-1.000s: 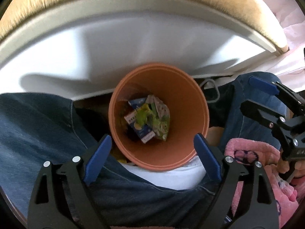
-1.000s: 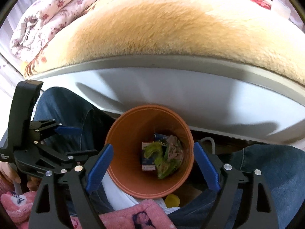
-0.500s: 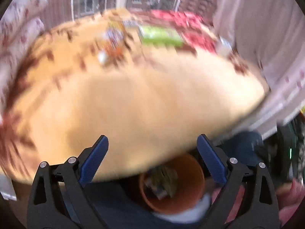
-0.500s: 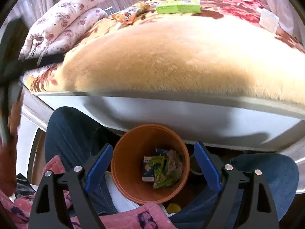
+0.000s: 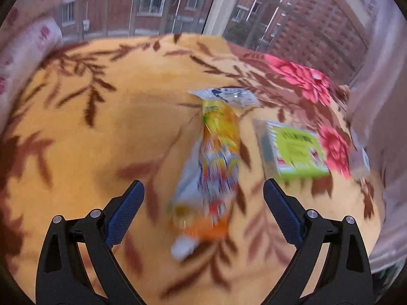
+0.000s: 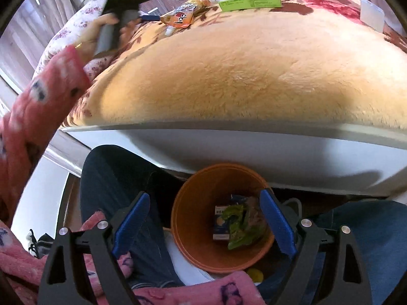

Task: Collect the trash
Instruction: 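Move the left tool to the bed and grasp the orange juice pouch, then move the right tool to the bed and grasp the green medicine box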

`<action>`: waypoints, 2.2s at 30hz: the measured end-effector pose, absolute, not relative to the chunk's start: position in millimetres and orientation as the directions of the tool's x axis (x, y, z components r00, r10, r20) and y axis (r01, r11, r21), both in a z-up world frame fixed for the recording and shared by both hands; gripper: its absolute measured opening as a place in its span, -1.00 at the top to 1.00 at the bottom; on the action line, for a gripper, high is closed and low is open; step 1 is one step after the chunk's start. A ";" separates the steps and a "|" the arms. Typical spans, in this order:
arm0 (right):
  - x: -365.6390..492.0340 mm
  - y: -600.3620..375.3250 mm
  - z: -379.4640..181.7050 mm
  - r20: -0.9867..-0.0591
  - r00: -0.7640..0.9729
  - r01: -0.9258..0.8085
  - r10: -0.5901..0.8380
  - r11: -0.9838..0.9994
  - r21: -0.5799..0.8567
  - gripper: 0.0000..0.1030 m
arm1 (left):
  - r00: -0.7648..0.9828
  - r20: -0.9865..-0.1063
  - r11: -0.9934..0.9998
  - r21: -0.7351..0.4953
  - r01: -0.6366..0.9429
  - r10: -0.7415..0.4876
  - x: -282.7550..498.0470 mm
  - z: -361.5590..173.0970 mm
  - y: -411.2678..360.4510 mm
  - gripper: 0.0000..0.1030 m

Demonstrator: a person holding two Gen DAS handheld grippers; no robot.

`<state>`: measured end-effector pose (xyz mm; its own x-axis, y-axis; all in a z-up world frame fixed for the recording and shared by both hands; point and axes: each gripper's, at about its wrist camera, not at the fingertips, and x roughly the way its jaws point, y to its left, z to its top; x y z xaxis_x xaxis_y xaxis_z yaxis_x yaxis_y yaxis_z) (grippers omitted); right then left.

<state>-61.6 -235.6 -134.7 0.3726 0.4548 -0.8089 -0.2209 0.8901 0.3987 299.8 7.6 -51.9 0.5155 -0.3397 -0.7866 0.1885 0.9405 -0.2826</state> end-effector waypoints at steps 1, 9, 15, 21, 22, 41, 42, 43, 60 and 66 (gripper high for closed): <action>-60.9 -234.9 -134.8 -0.812 0.374 -0.221 0.448 0.894 0.391 -0.68 | 0.485 -0.813 0.947 -0.268 0.177 -0.321 314.5 -60.6 3.0 -0.79; -52.8 -237.9 -139.4 -0.824 0.359 -0.197 0.439 0.898 0.393 -0.68 | 0.429 -0.869 0.963 -0.170 0.209 -0.247 331.7 -78.7 -26.8 -0.06; -55.8 -233.1 -131.9 -0.819 0.379 -0.223 0.431 0.902 0.371 -0.68 | 0.443 -0.849 0.948 -0.185 0.260 -0.287 299.9 -65.0 -31.5 0.13; -52.8 -238.8 -100.4 -0.780 0.449 -0.263 0.436 0.898 0.351 -0.68 | 0.532 -0.778 0.929 -0.178 0.324 -0.334 219.9 -23.2 -18.1 0.14; -49.2 -240.5 -93.7 -0.774 0.468 -0.269 0.427 0.903 0.336 -0.68 | 0.544 -0.765 0.926 -0.178 0.334 -0.343 204.9 -17.3 -13.8 0.13; 224.5 -216.4 -13.3 -0.765 0.573 -0.660 0.296 0.720 -0.215 -0.89 | 0.579 -0.705 0.906 -0.238 0.350 -0.409 68.7 0.1 28.1 0.13; 242.9 -213.7 -17.2 -0.786 0.552 -0.673 0.279 0.706 -0.223 -0.89 | 0.580 -0.702 0.905 -0.249 0.346 -0.414 69.8 0.6 30.2 0.13; 255.5 -212.5 -20.8 -0.800 0.540 -0.683 0.262 0.692 -0.235 -0.89 | 0.581 -0.699 0.904 -0.255 0.343 -0.417 71.0 0.6 31.7 0.13; 363.0 -178.7 -83.7 -0.944 0.281 -0.855 0.174 0.492 -0.164 -0.91 | 0.588 -0.682 0.901 -0.333 0.280 -0.434 114.4 2.4 53.7 0.13; 362.0 -173.3 -106.1 -0.944 0.315 -0.837 0.096 0.497 -0.229 -0.88 | 0.587 -0.685 0.902 -0.329 0.280 -0.432 115.3 3.4 52.1 0.13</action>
<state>362.0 -173.3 -106.1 0.3146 0.0956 -0.9444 -0.8370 0.4972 -0.2285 115.3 52.1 3.4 0.5866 -0.4322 -0.6850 0.2803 0.9018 -0.3289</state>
